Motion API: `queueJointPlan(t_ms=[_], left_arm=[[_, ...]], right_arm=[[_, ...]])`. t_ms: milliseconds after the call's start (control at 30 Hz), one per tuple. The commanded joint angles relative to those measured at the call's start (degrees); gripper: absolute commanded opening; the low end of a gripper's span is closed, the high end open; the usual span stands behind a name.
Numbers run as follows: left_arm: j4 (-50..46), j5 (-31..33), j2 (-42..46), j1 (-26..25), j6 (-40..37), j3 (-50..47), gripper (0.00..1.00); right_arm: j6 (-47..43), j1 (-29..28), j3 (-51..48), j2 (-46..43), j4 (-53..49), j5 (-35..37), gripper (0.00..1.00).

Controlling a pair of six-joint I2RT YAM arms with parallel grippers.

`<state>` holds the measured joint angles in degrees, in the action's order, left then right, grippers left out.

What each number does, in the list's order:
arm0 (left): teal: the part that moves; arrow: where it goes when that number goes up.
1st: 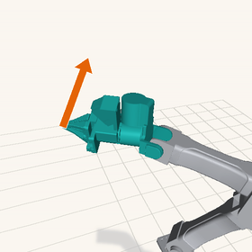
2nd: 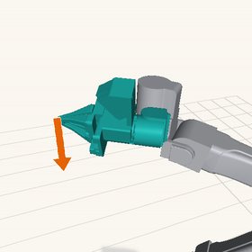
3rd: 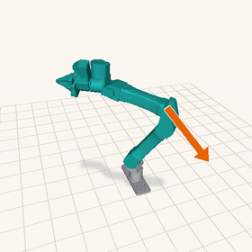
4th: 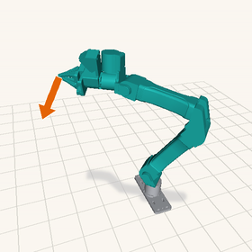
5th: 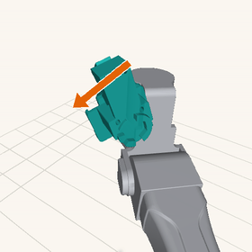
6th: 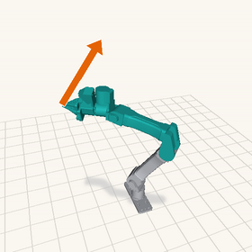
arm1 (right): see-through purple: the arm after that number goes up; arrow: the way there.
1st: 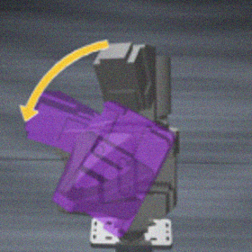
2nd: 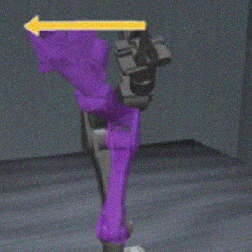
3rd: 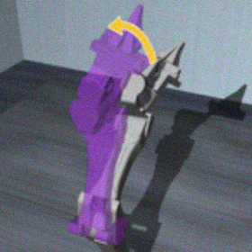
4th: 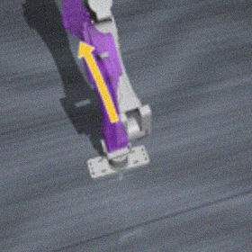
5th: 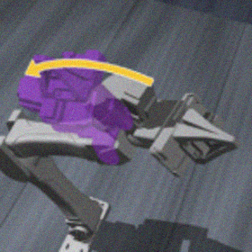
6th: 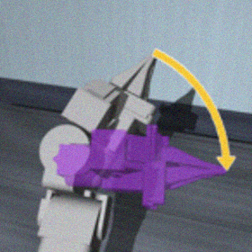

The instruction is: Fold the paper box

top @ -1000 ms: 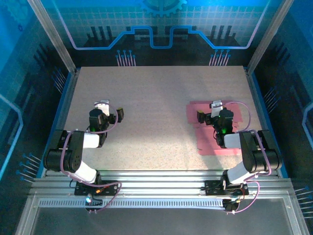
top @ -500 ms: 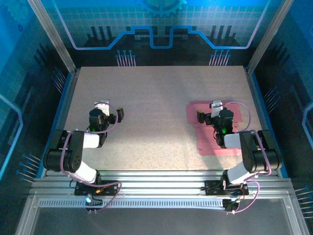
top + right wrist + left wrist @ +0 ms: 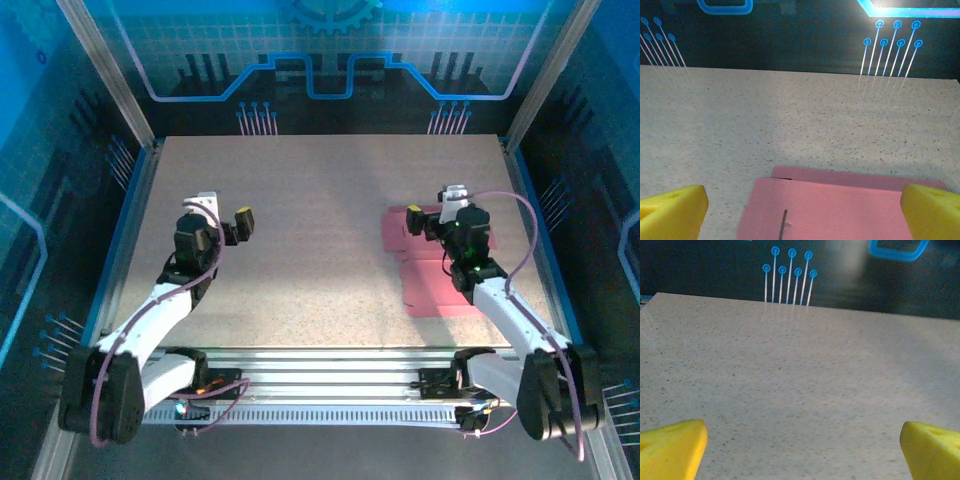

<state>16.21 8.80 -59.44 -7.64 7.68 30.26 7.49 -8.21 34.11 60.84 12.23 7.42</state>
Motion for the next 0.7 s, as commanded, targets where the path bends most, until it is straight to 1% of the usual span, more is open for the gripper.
queueJointPlan(t_ms=[0, 133, 200, 300, 367, 500, 600, 667], left_arm=[[-17.6, -1.5, 5.5, -1.9, 10.3, 2.9, 0.99], [-23.9, -9.9, 11.2, -3.1, 16.8, 2.0, 0.99], [-26.0, -14.0, 13.9, -3.2, 20.5, 0.6, 0.99], [-28.9, -17.2, 16.6, -3.2, 23.9, -1.0, 0.99], [-30.4, -17.4, 17.9, -3.2, 26.6, -1.9, 1.00], [-32.0, -17.2, 18.0, -3.2, 29.7, -3.3, 0.99], [-32.6, -17.3, 17.3, -3.2, 31.0, -3.6, 0.99], [-32.3, -18.4, 17.0, -3.2, 30.9, -3.7, 0.99]], right_arm=[[10.5, -1.3, 4.5, -2.4, -21.6, 2.5, 1.00], [15.4, -1.6, 6.2, -4.3, -30.5, -0.7, 1.00], [17.1, -1.4, 6.6, -4.9, -34.5, -3.9, 1.00], [18.9, -1.2, 6.1, -5.0, -38.4, -6.9, 1.00], [20.3, -1.1, 5.3, -4.7, -40.4, -7.6, 1.00], [22.9, -1.0, 2.8, -2.9, -40.9, -12.1, 1.00], [24.9, -1.1, 0.4, -1.9, -40.1, -13.0, 1.00], [25.6, -1.2, -0.3, -1.0, -39.9, -14.0, 1.00]])
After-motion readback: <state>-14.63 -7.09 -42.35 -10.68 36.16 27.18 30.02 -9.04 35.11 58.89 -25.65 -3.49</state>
